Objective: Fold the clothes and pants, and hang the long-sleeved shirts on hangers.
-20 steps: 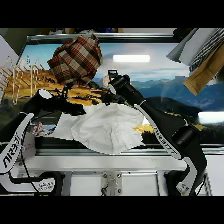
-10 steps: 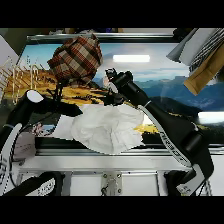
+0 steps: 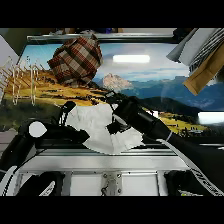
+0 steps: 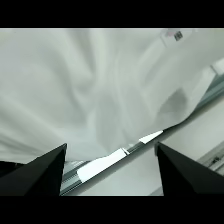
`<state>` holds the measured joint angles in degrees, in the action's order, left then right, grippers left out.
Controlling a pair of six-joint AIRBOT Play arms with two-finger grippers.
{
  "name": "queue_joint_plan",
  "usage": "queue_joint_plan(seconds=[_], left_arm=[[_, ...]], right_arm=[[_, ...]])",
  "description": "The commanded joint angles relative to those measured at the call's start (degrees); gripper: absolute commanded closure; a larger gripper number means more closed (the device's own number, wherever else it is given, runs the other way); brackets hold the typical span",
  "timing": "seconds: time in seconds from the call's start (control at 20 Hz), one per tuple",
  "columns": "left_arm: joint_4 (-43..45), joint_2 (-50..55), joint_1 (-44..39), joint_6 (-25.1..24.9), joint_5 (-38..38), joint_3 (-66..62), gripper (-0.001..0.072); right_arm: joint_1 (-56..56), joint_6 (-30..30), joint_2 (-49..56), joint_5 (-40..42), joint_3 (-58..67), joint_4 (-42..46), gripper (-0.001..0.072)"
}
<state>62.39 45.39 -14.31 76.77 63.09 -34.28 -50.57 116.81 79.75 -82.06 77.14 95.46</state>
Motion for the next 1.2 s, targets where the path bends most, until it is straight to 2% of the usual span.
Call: queue_joint_plan(seconds=[0.0,0.2,0.25,0.35,0.6,0.85,1.1,1.15], left_arm=[[10.16,-3.28,-3.74,20.87,-5.33,-0.24,0.0124],[10.1,2.21,-11.28,30.34,-7.85,-0.44,0.0125],[10.19,3.8,-13.99,31.32,-9.01,-0.63,0.0125],[11.76,6.69,-19.12,32.37,-10.82,-2.56,0.0223],[29.14,12.22,-27.78,44.0,-7.06,-7.48,0.0223],[29.49,15.78,-25.92,45.22,-6.05,-7.48,0.0224],[29.64,11.17,-22.67,45.22,-4.68,-7.45,0.0238],[29.64,10.01,-21.62,45.09,-5.05,-7.23,0.0419]], right_arm=[[-1.92,3.85,-2.27,1.64,-2.8,0.02,0.0699],[-2.1,6.27,-3.45,3.21,-2.8,-0.02,0.0699],[-2.1,6.27,-3.89,3.17,-2.8,0.15,0.0699],[-2.08,6.27,-4.7,3.19,-2.8,0.39,0.0699],[-2.05,6.27,-6.36,3.17,-2.8,0.57,0.0699],[-2.03,6.27,-8.11,3.17,-2.8,1.01,0.0699],[-2.03,6.25,-8.41,3.19,-2.8,1.03,0.0699],[-2.03,6.25,-8.41,3.17,-2.8,1.03,0.0699]])
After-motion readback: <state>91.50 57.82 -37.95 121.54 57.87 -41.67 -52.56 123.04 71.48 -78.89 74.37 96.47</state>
